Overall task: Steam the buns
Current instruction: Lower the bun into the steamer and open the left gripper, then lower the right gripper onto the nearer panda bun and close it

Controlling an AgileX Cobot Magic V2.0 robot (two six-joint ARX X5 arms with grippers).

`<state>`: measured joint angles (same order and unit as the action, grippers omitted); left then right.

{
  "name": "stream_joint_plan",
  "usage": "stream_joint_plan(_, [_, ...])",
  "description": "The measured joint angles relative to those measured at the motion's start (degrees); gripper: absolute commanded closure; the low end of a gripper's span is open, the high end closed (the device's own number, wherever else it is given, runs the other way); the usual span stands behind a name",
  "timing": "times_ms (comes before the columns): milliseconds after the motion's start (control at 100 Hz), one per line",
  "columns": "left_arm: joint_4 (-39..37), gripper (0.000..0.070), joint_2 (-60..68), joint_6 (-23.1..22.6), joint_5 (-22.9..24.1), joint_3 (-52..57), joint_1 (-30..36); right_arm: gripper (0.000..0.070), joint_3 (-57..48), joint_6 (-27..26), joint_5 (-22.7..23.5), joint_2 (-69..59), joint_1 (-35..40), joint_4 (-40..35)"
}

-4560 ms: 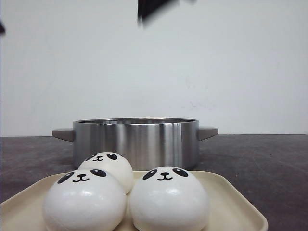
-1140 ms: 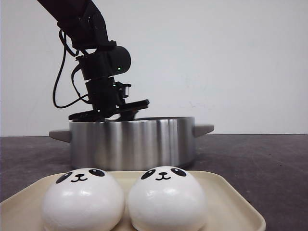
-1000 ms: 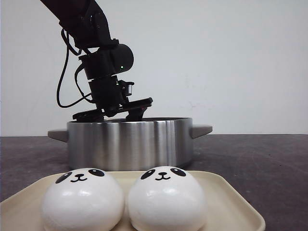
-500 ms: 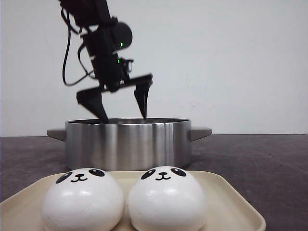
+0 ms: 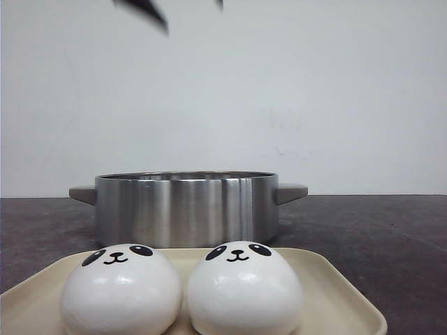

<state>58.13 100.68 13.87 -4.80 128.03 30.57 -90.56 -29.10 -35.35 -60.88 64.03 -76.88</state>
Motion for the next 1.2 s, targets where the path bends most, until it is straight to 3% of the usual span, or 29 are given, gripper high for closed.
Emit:
stream_joint_plan(90, [0.81,0.0028,-5.77,-0.52,0.02,0.33,1.84,0.0685,7.96,-2.75,5.35,0.28,-0.66,3.04])
stream_joint_plan(150, [2.64,0.0028,-8.7,-0.94,0.02,0.33,3.19,0.0638,13.09,-4.33,9.14,0.2,-0.83,6.19])
stream_joint_plan(220, [5.79,0.0028,-11.26,-1.68,0.11,0.33,4.9,0.0517,18.69,-5.86,13.79,-0.28,-1.09,10.19])
stream_joint_plan(330, [11.39,0.0028,-14.71,-3.04,0.5,0.26,7.23,0.0257,26.25,-7.06,20.63,-1.6,-1.09,17.0])
stream_joint_plan(380, [14.08,0.0028,-16.5,-3.48,1.03,0.24,7.89,0.0191,28.68,-7.32,22.23,-2.29,-1.09,19.45])
stream_joint_plan(570, [22.88,0.0028,-24.92,-4.35,7.48,0.2,8.24,0.0186,31.28,-7.72,27.3,-4.57,-1.09,24.22])
stream_joint_plan(810, [23.15,0.0028,-35.69,-4.52,15.89,0.15,8.24,0.019,31.28,-7.91,35.41,-11.76,-2.23,24.98])
stream_joint_plan(960, [23.06,0.0028,-41.31,-4.5,17.05,0.2,8.26,0.019,31.28,-9.11,41.29,-17.14,-3.52,27.08])
stream_joint_plan(1200, [22.97,0.0028,-43.43,-4.52,19.76,0.17,8.31,0.019,31.28,-9.79,42.95,-23.58,-4.83,32.48])
